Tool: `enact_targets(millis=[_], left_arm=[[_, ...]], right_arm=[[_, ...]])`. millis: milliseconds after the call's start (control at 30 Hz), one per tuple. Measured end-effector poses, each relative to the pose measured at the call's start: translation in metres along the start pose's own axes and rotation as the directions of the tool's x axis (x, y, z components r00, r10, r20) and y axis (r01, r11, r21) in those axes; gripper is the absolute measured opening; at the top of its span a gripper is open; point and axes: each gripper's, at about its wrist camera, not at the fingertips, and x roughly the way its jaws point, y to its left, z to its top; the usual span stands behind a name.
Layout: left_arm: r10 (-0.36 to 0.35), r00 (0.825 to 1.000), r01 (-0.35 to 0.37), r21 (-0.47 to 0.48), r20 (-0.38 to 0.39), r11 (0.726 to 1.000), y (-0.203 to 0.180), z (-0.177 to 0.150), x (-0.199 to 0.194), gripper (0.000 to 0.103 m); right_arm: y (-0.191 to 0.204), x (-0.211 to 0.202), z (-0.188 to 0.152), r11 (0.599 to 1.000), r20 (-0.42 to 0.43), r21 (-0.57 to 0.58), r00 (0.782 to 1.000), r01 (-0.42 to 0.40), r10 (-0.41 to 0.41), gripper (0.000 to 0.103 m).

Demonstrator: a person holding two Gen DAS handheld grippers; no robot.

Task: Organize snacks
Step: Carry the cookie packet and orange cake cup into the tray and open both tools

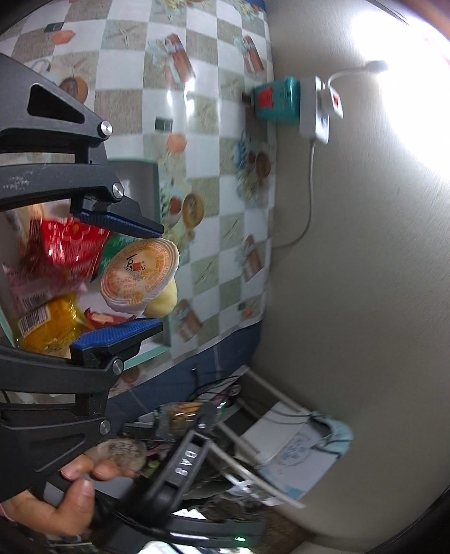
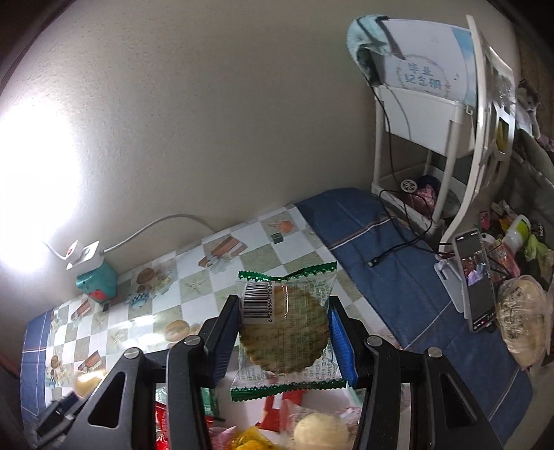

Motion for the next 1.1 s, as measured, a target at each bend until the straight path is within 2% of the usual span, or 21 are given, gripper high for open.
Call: enact_targets(millis=[133, 333, 467, 567, 900, 1100], left_arm=[[0.015, 0.999, -0.014, 0.033, -0.036, 0.999, -0.013, -0.005, 0.017, 0.049], [0.054, 0.995, -0.048, 0.073, -0.087, 0.996, -0.023, -0.013, 0.04, 0.049], [0.075, 0.991, -0.065, 0.092, -0.109, 0.994, -0.026, -0.017, 0.05, 0.049], [0.097, 0.988, -0.084, 0.109, -0.123, 0.991, -0.028, -0.02, 0.057, 0.049], [0.133, 0.98, -0.111, 0.148, -0.149, 0.983, -0.03, -0.027, 0.068, 0.049], [0.139, 0.977, -0.114, 0.15, -0.163, 0.982, -0.03, -0.029, 0.071, 0.049]], right_arm=[[-0.009, 0.006, 0.0, 1.0, -0.015, 0.011, 1.0, 0.005, -0.004, 0.053], [-0.009, 0.035, -0.01, 1.0, -0.113, 0.012, 0.993, -0.024, 0.025, 0.053], [-0.003, 0.059, -0.024, 0.997, -0.207, 0.015, 0.975, -0.082, 0.083, 0.053], [0.003, 0.071, -0.032, 0.996, -0.249, 0.002, 0.964, -0.093, 0.09, 0.053], [0.023, 0.088, -0.046, 0.989, -0.329, -0.036, 0.936, -0.141, 0.121, 0.053], [0.031, 0.093, -0.051, 0.987, -0.353, -0.054, 0.927, -0.153, 0.124, 0.054]])
